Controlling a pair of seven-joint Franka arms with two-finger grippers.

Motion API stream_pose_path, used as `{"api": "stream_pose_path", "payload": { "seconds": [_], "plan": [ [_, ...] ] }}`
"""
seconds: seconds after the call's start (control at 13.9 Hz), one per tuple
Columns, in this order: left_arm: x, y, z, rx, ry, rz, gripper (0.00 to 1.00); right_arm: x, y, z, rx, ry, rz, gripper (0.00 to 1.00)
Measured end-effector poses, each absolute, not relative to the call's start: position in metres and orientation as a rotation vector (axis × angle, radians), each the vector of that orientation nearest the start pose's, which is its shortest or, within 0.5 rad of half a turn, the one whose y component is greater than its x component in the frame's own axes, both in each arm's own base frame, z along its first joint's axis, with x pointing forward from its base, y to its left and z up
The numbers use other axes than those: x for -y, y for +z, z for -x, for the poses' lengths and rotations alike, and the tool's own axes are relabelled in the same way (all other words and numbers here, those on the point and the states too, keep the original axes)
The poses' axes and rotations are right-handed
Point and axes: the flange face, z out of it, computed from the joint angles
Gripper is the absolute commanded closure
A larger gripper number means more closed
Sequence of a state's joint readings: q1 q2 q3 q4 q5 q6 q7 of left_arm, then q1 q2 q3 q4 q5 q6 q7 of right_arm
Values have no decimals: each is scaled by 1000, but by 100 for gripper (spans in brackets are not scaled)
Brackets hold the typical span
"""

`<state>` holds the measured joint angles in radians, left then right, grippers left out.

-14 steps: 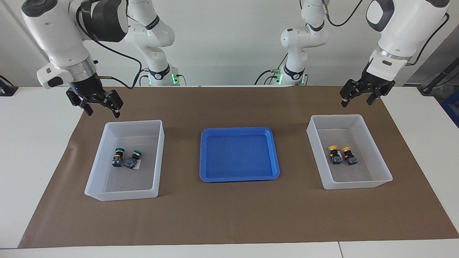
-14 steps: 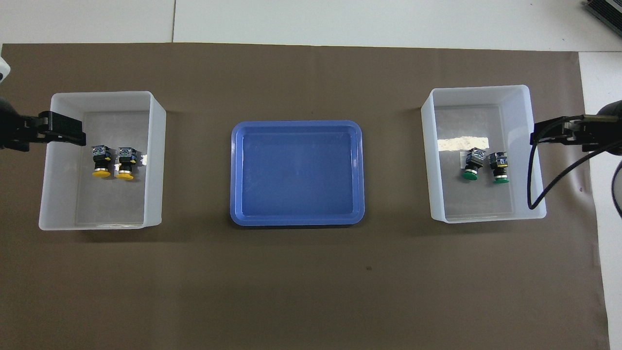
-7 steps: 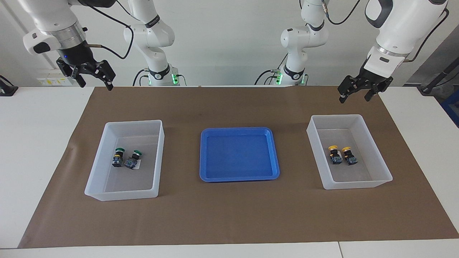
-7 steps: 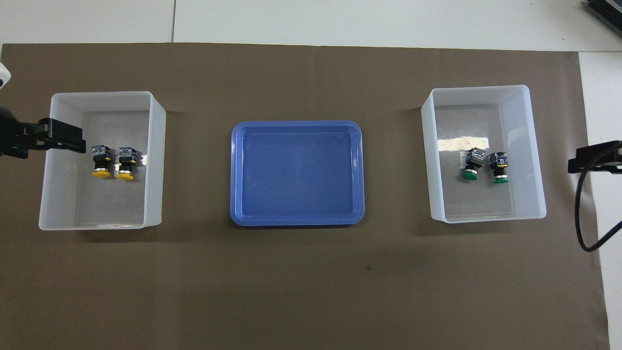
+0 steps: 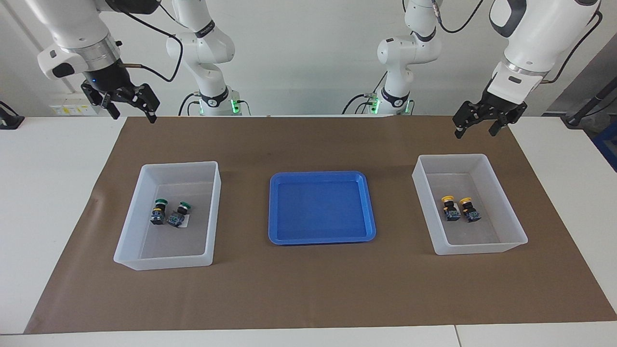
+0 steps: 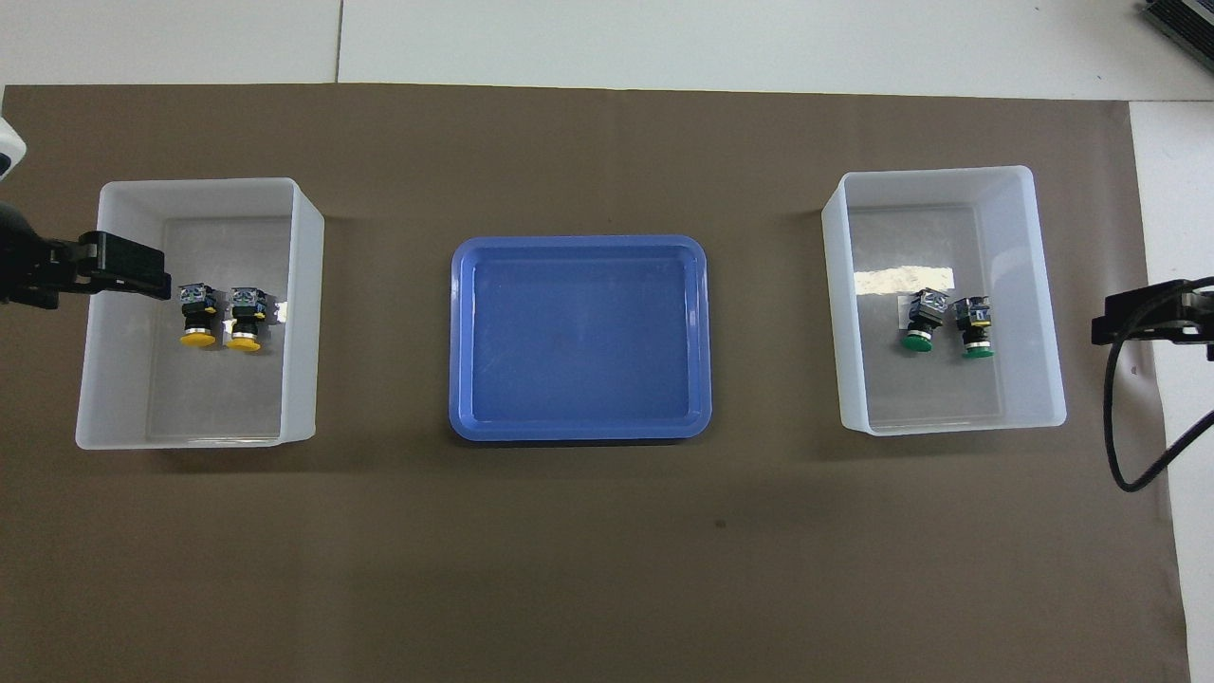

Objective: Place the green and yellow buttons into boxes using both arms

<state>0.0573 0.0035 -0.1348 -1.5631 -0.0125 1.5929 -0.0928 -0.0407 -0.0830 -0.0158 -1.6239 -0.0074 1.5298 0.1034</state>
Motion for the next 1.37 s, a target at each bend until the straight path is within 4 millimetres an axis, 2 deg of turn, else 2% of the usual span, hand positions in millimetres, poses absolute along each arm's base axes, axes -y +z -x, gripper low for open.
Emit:
{"api": "stream_pose_path", "payload": {
  "seconds": [0.5,0.79,1.37],
  "plan": [
    [41,628,-557,33,-42,3156,0,22,641,-524,-202,20,3138,0],
    [42,628,-556,30,-41,3156,0,31,640,-524,-220,23,3133,0],
    [39,626,-557,39,-33,3156,0,25,639,-524,-168,25,3136,0]
  ]
}}
